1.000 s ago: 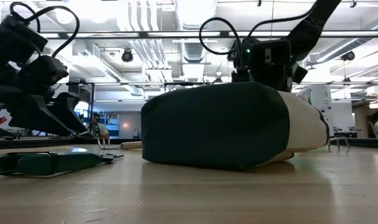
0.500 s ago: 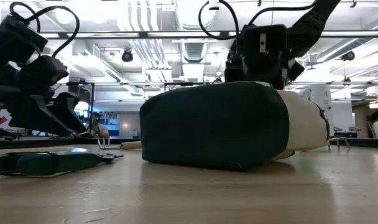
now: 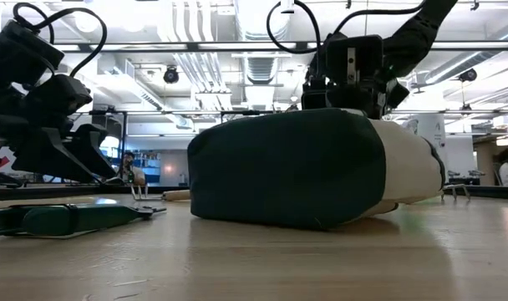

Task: Pick & Place Garden tools in Gardening bag
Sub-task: Put the white gardening bag on the table upright

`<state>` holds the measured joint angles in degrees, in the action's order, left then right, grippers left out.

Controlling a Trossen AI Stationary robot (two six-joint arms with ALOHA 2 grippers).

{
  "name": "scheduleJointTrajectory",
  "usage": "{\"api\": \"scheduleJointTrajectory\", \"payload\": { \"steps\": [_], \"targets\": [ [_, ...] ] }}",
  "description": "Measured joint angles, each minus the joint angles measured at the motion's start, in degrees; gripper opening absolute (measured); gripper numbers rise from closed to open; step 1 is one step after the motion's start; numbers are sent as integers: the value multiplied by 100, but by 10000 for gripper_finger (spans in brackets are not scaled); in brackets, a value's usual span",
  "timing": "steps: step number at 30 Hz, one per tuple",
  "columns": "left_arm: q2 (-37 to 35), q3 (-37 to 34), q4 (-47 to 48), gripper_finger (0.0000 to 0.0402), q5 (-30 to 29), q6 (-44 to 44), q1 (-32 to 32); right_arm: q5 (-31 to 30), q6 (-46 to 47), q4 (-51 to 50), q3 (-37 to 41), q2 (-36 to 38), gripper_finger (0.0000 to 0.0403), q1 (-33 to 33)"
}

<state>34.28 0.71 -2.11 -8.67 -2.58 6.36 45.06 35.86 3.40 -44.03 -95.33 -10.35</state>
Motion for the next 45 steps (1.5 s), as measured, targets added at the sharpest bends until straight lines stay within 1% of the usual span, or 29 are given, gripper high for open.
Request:
{"api": "scheduleJointTrajectory", "payload": {
  "steps": [4,7,10,13,16,19,22,24,26,29,33,38,45],
  "targets": [
    [-1,0,0,241,0,-1,-1,0,20,-65,-45,88,8,0],
    [0,0,0,241,0,-1,1,-5,-18,-243,-230,249,8,0],
    [-2,0,0,241,0,-1,1,-148,-304,-808,-543,435,8,8],
    [2,0,0,241,0,-1,0,-616,-825,-1860,-1030,534,8,45],
    [3,0,0,241,-2,1,-1,-1209,-1369,-2977,-1616,529,8,135],
    [4,0,0,241,-2,-1,-1,-1721,-1738,-3611,-2131,504,8,254],
    [7,0,0,241,-1,-1,-1,-1971,-1888,-3764,-2496,494,8,343],
    [7,0,0,241,-2,-1,-1,-1976,-1931,-3772,-2694,494,8,365],
    [7,0,0,241,0,1,1,-1990,-1962,-3982,-2882,494,8,363],
    [7,0,0,241,0,-1,-1,-2274,-2007,-4367,-3088,494,8,377],
    [7,0,0,241,0,-1,-1,-2321,-2038,-4489,-3102,491,8,468],
    [7,0,0,241,-2,1,-1,-2411,-2068,-4439,-3062,379,8,797],
    [4,0,0,241,-18,0,1,-2295,-1903,-4050,-3060,-25,8,1234]
  ]
}}
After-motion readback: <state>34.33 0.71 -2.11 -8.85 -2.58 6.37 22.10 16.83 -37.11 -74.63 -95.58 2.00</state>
